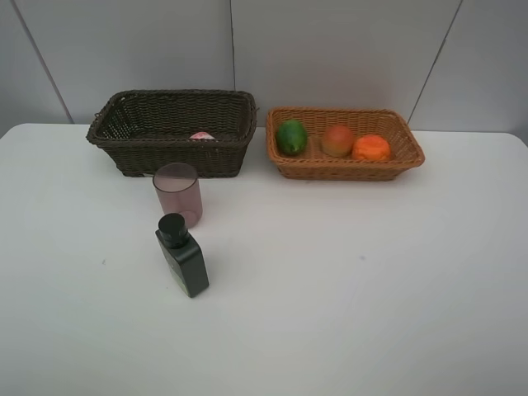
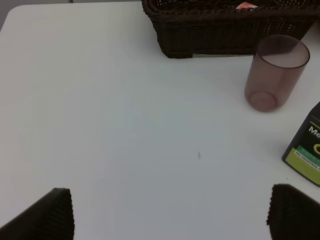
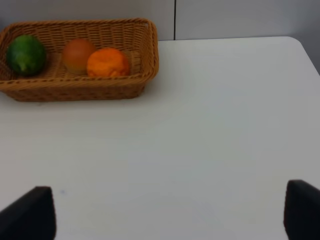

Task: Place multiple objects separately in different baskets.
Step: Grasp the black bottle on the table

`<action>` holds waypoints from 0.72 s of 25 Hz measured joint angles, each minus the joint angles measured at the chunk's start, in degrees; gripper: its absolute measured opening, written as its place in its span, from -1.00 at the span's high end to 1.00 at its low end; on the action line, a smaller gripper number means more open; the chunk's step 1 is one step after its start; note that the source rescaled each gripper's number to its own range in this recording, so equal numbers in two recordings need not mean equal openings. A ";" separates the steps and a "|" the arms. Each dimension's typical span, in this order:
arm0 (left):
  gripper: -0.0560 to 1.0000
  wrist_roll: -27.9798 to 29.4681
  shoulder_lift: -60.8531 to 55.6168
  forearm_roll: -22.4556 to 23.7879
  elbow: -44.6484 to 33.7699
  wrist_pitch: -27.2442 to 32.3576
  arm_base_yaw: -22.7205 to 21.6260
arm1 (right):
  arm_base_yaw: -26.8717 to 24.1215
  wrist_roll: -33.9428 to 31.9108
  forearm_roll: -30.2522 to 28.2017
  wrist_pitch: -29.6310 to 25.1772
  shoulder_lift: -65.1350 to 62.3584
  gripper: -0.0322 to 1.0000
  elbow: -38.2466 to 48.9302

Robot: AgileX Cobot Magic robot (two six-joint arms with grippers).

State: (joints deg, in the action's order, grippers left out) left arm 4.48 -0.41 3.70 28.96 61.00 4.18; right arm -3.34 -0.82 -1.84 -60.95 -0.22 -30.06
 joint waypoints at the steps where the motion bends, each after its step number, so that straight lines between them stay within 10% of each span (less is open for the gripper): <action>1: -1.00 0.00 0.41 -0.06 0.00 -0.07 0.00 | 0.00 0.00 0.00 0.00 0.00 -0.97 0.00; 13: -1.00 -2.00 41.81 -4.46 13.93 -8.81 0.25 | 0.00 0.00 0.00 0.06 0.00 -0.97 0.00; 18: -1.00 -1.65 59.75 -5.14 23.00 -9.05 6.96 | 0.00 0.00 0.00 0.06 0.00 -0.97 0.00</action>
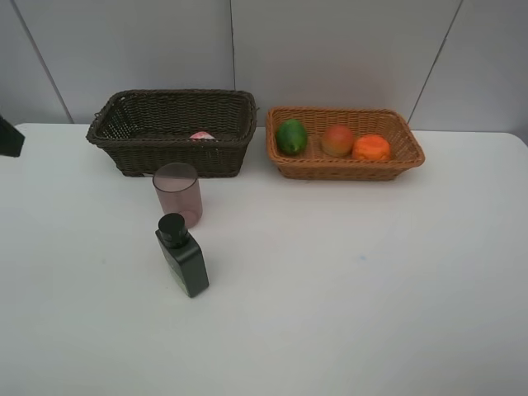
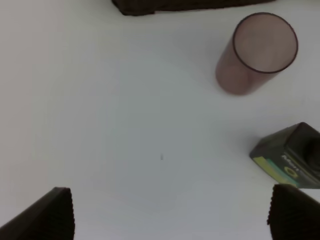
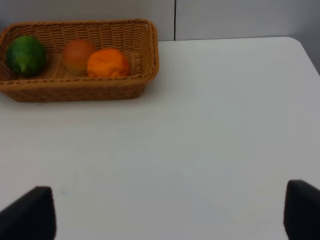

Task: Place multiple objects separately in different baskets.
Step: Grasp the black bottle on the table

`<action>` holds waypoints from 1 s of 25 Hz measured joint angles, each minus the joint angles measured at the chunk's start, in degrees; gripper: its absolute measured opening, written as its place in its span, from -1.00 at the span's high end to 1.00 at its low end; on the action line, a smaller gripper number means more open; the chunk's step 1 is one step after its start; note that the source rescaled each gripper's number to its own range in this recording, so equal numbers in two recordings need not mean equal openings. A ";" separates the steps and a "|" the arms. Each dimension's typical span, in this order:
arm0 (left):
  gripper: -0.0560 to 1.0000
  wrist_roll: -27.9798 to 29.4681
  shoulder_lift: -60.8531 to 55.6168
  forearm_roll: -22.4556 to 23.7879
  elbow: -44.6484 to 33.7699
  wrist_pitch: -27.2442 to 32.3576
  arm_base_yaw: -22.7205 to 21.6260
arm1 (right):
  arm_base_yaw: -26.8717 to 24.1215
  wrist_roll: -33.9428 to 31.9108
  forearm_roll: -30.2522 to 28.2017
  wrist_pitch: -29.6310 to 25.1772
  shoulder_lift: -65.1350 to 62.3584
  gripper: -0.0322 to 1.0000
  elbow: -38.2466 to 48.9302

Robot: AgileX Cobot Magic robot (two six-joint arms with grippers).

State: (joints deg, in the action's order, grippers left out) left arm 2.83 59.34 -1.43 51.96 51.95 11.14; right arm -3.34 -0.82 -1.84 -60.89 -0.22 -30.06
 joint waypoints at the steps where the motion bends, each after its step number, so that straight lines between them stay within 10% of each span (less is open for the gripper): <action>1: -1.00 1.02 2.64 -0.06 1.70 0.00 2.10 | 0.00 0.00 0.00 0.00 0.00 -0.97 0.00; 13: -1.00 22.03 28.20 -0.37 13.43 -0.15 22.51 | 0.00 0.00 0.00 0.05 0.00 -0.97 0.00; 25: -1.00 42.02 30.45 2.42 11.52 -1.16 25.70 | 0.00 0.00 0.00 0.05 0.00 -0.97 0.00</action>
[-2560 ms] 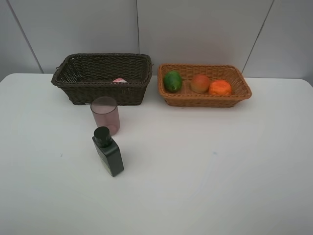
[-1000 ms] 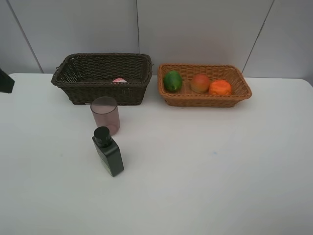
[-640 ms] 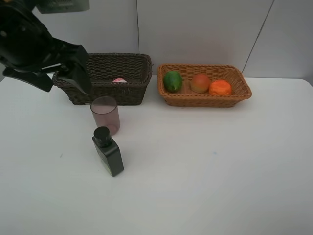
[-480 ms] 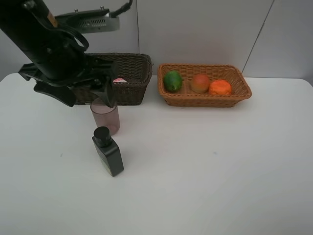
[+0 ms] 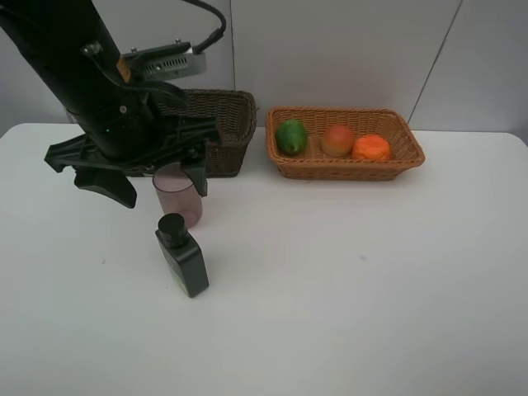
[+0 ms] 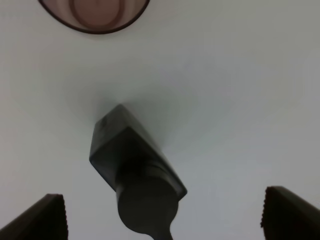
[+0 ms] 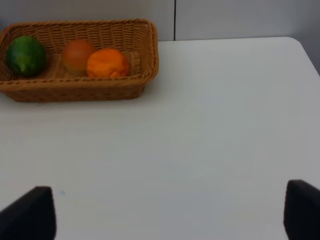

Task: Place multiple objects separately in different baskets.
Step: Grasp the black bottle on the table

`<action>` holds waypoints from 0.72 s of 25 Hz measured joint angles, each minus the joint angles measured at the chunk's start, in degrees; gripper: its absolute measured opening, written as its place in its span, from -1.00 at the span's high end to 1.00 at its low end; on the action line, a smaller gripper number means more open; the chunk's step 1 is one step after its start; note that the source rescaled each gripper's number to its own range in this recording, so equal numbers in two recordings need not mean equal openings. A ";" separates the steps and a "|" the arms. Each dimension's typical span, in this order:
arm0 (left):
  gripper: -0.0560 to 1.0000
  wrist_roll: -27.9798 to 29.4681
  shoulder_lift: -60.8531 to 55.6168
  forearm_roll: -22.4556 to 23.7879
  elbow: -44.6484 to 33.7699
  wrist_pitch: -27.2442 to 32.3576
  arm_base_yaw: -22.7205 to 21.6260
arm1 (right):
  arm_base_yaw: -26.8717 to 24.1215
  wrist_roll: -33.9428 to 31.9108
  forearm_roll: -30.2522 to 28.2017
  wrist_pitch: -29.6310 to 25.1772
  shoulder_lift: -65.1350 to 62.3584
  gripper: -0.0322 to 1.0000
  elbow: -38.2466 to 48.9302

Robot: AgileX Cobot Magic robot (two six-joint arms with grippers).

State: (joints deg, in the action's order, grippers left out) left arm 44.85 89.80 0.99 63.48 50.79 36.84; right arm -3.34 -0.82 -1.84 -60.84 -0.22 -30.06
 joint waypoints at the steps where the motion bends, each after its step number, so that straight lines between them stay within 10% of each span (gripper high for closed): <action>1: -1.00 0.74 0.00 0.05 -0.81 -0.09 0.00 | 0.00 0.00 0.00 0.00 0.00 -0.97 0.00; 18: -1.00 9.19 2.80 0.40 -4.38 -3.68 1.34 | 0.00 0.00 0.00 0.00 0.00 -0.97 0.00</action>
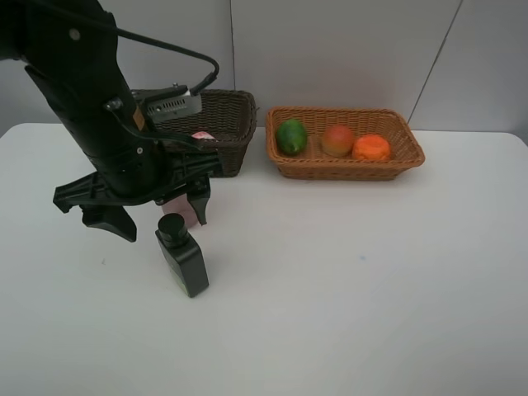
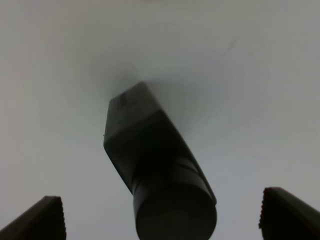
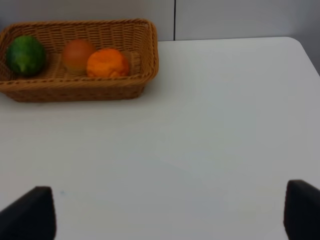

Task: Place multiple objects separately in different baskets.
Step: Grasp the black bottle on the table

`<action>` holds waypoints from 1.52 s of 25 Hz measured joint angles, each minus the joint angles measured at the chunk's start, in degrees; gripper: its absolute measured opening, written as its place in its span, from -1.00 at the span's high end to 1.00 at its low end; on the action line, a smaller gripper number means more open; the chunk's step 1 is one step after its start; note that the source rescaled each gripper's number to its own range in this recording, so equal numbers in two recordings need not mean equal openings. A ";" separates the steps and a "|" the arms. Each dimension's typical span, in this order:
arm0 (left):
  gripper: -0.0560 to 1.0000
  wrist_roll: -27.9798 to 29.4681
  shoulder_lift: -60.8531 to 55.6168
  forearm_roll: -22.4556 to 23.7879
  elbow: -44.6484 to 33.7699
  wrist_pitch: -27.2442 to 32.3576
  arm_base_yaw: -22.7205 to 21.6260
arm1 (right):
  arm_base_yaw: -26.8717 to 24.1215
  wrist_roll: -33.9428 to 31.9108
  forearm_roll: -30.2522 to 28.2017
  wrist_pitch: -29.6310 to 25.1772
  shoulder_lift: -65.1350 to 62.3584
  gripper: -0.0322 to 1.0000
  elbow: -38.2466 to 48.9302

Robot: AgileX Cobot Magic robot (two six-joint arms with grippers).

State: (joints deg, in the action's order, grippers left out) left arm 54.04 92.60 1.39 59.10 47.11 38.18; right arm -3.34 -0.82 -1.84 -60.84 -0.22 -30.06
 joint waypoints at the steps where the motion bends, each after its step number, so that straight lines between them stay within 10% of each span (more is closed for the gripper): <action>1: -1.00 0.68 0.07 0.00 0.00 -0.15 0.00 | 0.00 0.00 0.00 0.00 0.00 -0.97 0.00; 30: -0.98 1.97 6.03 -3.17 -6.93 -10.91 0.00 | 0.00 0.00 0.00 0.00 0.00 -0.97 0.00; 38: 0.03 2.18 6.03 -2.98 -6.93 -10.92 0.00 | 0.00 0.00 0.00 0.00 0.00 -0.97 0.00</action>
State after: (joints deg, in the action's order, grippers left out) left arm 56.22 98.63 -1.60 52.17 36.20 38.18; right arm -3.34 -0.82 -1.84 -60.84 -0.22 -30.06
